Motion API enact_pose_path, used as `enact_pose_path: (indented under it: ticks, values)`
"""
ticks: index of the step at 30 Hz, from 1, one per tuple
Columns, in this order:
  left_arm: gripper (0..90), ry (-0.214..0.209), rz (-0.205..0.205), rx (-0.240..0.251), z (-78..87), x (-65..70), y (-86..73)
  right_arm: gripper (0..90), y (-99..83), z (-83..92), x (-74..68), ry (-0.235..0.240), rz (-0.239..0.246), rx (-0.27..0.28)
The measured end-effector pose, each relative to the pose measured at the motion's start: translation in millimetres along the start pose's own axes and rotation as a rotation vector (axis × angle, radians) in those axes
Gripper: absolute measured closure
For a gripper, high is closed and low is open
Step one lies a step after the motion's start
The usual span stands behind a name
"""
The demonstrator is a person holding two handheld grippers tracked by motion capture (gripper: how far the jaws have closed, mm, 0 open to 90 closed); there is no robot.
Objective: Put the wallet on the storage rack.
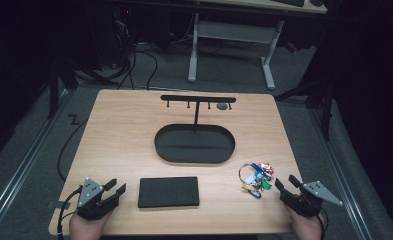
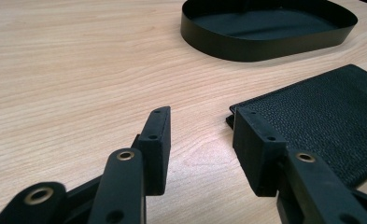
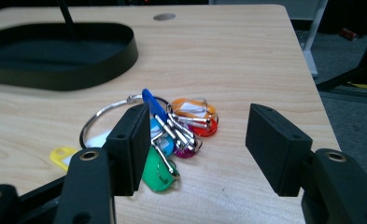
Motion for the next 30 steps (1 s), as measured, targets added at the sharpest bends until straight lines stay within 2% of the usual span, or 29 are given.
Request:
enact_pose_path:
  ticks: [2,4,6,9,13,15,19,30]
  values:
    - [57.6,-0.002,-0.006,-0.004,-0.9,1.3,0.5,39.5,-0.6,-0.2,-2.1,0.002,0.016,-0.007]
    - [58.6,-0.014,-0.032,-0.019,-4.4,5.1,1.1,38.1,-0.9,0.8,-8.9,0.01,0.045,-0.008]
    - [63.2,-0.036,-0.057,-0.029,-7.7,8.5,0.9,37.6,-1.6,0.8,-14.9,0.03,0.081,0.007]
    - [67.0,-0.061,-0.096,-0.069,-13.2,14.7,-0.8,40.3,1.2,-1.4,-25.5,0.053,0.134,0.021]
    - [69.3,-0.06,-0.125,-0.086,-11.6,17.3,-2.6,40.6,2.4,-5.1,-30.4,0.074,0.16,0.023]
    - [75.7,-0.069,-0.145,-0.101,-9.0,17.9,-4.2,41.1,1.0,-10.9,-33.5,0.078,0.174,0.01]
    - [78.5,-0.058,-0.176,-0.12,-8.2,19.5,-5.9,41.4,1.1,-19.4,-35.1,0.082,0.181,0.001]
    - [78.0,-0.039,-0.257,-0.185,-6.1,31.0,-14.1,41.7,2.8,-25.0,-39.3,0.1,0.18,-0.005]
Point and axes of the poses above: each handheld gripper's, and its own axes: z roughly backward along the jaws, y roughly out of its top, x roughly to its right, the point moved 1 cm from there along -z, roughly forward along the jaws, and after that the axes turned 4 degrees about x, right-handed, at the moved point
